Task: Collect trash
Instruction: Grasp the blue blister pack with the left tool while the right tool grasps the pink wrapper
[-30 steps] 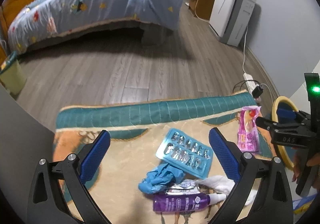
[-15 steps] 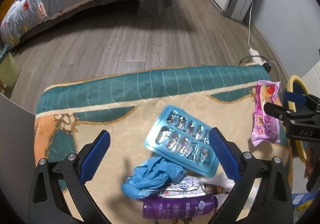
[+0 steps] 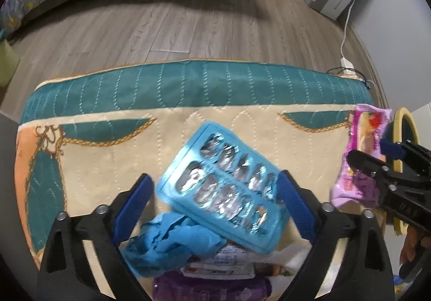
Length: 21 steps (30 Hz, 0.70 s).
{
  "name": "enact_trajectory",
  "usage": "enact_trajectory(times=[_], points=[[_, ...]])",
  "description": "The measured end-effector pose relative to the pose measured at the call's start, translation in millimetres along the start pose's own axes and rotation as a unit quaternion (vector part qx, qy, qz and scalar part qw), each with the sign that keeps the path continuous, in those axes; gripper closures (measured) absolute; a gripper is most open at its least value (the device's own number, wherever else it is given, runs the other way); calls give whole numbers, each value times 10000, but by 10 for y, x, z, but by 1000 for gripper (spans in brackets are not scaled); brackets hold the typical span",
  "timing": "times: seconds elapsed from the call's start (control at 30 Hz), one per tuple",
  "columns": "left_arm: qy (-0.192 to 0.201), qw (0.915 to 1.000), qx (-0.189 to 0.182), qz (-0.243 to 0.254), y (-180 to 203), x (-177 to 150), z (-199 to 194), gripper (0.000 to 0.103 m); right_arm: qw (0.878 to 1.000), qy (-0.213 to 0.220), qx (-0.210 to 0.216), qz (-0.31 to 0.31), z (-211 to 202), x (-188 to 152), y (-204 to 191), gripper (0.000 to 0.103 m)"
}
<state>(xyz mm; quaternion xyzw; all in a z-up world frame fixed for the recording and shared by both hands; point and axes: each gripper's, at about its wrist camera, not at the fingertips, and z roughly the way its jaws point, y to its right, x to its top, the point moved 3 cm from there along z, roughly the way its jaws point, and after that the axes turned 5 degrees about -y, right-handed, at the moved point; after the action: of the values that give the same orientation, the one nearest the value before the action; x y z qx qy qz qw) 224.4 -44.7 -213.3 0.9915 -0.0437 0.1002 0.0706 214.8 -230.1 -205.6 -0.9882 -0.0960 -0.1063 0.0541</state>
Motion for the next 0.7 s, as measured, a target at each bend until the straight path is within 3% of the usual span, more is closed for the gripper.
enact_trajectory(times=[0.03, 0.1, 0.13, 0.17, 0.2, 0.3, 0.4, 0.53, 0.7], points=[[31, 10000, 39, 35, 10, 4, -13, 24, 10000, -3, 29, 0, -3, 0, 0, 65], [122, 9997, 121, 161, 76, 29, -46, 28, 10000, -8, 99, 6, -16, -1, -1, 77], [173, 9995, 143, 199, 95, 35, -65, 31, 9999, -9, 127, -4, -27, -12, -3, 79], [241, 9993, 168, 236, 113, 44, -92, 40, 9999, -7, 139, -18, -38, -17, -8, 83], [282, 9991, 171, 268, 133, 59, -118, 40, 9999, -2, 147, -32, -52, -20, 1, 87], [469, 9983, 158, 312, 143, 73, -223, 54, 9998, 50, 179, -7, -101, -28, 27, 90], [586, 9979, -3, 287, 161, 72, -314, 58, 9997, 98, 239, 57, -159, -32, 52, 92], [981, 9930, -643, 122, 204, 93, -547, 60, 9996, 52, 270, 50, -183, -71, 64, 92], [1171, 9865, -1120, 245, 366, 84, -671, 60, 9997, -42, 233, -8, -179, -131, 62, 92]])
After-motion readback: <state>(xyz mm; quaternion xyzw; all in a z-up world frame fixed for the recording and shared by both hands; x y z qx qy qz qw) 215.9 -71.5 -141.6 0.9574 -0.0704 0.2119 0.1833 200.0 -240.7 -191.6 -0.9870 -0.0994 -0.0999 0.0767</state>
